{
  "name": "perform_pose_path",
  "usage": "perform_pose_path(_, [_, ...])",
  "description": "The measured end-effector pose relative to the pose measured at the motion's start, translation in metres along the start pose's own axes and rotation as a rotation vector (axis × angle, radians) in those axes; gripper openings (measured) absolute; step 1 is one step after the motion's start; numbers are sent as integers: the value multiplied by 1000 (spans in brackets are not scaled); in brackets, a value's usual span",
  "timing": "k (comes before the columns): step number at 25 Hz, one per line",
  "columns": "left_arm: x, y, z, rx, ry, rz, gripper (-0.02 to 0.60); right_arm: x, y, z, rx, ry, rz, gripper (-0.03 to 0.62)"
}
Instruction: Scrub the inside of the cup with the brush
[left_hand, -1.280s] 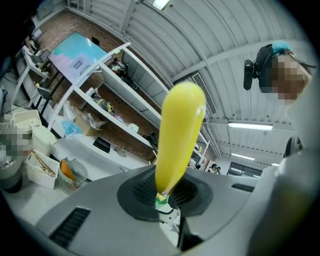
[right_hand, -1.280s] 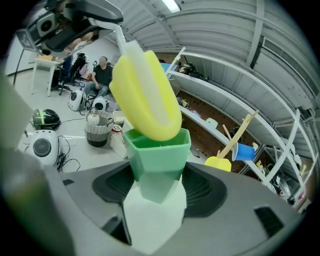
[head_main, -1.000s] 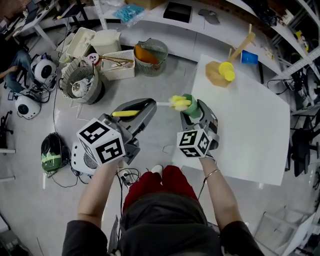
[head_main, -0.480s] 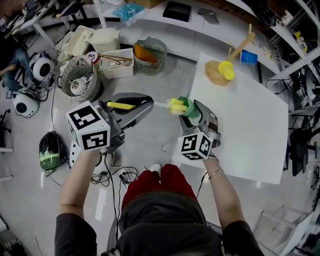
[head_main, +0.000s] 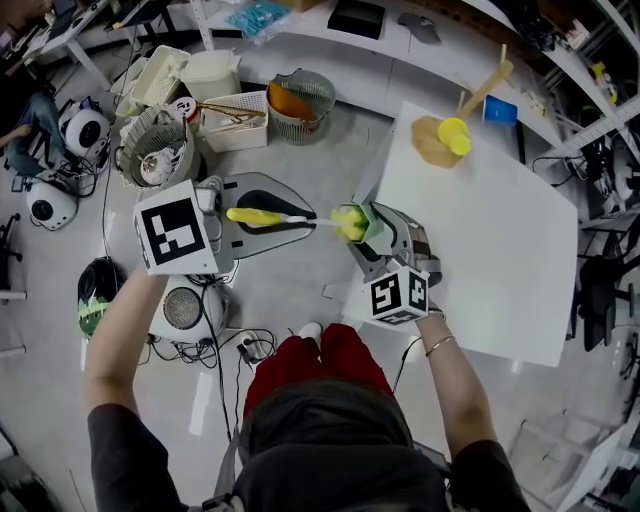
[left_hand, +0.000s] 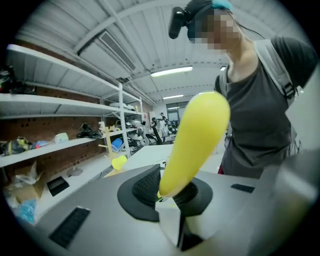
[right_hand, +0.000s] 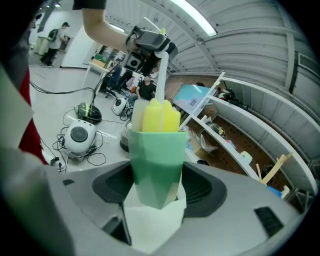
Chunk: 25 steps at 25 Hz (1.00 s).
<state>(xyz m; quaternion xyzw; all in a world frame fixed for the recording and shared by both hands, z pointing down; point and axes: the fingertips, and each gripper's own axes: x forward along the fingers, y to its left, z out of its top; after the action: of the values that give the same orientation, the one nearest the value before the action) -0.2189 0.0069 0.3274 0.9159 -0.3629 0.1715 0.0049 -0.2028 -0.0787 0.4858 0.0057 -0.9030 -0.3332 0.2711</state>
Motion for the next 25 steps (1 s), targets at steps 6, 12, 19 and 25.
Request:
perform_pose_path(6, [18, -15, 3, 179, 91, -76, 38, -6, 6, 12, -18, -27, 43, 308])
perform_pose_path(12, [32, 6, 1, 23, -9, 67, 38, -6, -12, 2, 10, 31, -51, 307])
perform_pose_path(19, [42, 41, -20, -467, -145, 319, 38, -9, -28, -24, 3, 157, -169, 307])
perform_pose_path(25, [44, 61, -39, -967, -306, 478, 38, -12, -40, -40, -76, 258, -263, 307])
